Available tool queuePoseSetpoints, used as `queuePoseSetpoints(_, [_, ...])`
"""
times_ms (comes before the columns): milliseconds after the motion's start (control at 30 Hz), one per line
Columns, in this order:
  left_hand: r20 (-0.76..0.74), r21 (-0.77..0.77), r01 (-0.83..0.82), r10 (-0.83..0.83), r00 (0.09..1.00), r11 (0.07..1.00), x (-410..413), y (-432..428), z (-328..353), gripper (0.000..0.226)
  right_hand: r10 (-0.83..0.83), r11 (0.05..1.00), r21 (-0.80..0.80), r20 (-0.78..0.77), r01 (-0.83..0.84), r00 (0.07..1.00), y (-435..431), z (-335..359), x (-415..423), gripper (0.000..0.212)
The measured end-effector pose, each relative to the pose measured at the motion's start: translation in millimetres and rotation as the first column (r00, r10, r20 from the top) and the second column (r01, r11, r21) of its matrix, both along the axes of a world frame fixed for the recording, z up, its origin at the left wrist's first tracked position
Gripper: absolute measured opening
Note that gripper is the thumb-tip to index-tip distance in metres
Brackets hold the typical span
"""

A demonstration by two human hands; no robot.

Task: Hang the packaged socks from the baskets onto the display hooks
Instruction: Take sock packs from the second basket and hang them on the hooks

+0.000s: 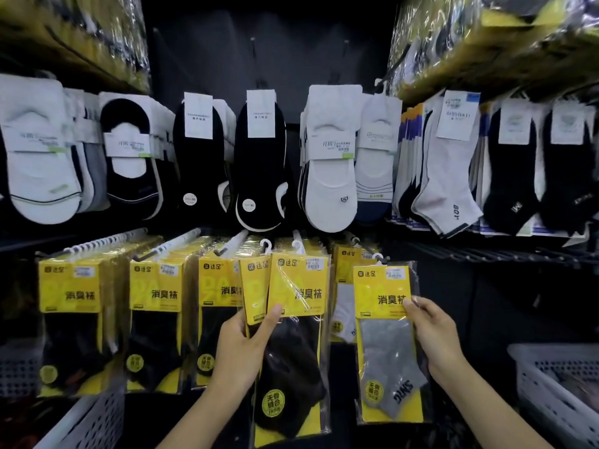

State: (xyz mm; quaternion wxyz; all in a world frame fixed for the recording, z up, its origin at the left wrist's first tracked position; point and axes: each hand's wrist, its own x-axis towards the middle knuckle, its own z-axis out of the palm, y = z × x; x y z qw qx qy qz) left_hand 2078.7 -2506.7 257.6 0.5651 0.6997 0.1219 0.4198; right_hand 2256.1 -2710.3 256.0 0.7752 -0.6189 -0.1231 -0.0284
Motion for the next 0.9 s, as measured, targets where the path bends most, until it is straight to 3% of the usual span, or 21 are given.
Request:
queuePoseSetpoints(133, [0.004,-0.009,0.011,-0.011,1.000,1.000,2.0,-4.5,1.6,0.018,-0.053,0.999,-0.003,-0.135,0.053,0.989,12.1,-5.0,22.0,0.006])
queuePoseSetpoints(300, [0.009,-0.056,0.040,-0.040,0.999,0.998,3.2,-14.4,-2.0,0.027,-0.260,0.962,0.011,-0.280,0.274,0.924,10.7,-17.6,29.7,0.015])
queuePoseSetpoints(367, [0.019,-0.070,0.074,-0.073,0.997,0.995,3.3,-21.5,-5.0,0.025,-0.190,0.978,0.035,-0.248,0.205,0.950,8.5,-17.2,16.1,0.014])
queuePoseSetpoints(467, [0.040,-0.123,0.129,-0.125,0.991,0.984,7.4,-34.0,-9.6,0.027,0.121,0.992,0.045,-0.144,-0.115,0.982,10.8,-8.8,-19.1,0.017])
queuePoseSetpoints(600, [0.031,-0.159,0.168,-0.165,0.986,0.973,16.7,-50.7,-16.7,0.030,0.397,0.916,-0.071,0.029,-0.394,0.917,12.0,3.6,-57.1,0.032])
queuePoseSetpoints(700, [0.021,-0.156,0.174,-0.173,0.985,0.972,20.8,-59.3,-20.5,0.035,0.394,0.919,-0.036,0.037,-0.393,0.918,10.7,5.8,-65.4,0.035])
queuePoseSetpoints(900, [0.029,-0.121,0.140,-0.137,0.990,0.983,18.6,-55.5,-21.8,0.027,0.290,0.957,-0.005,-0.013,-0.290,0.957,-8.4,3.3,-47.3,0.019])
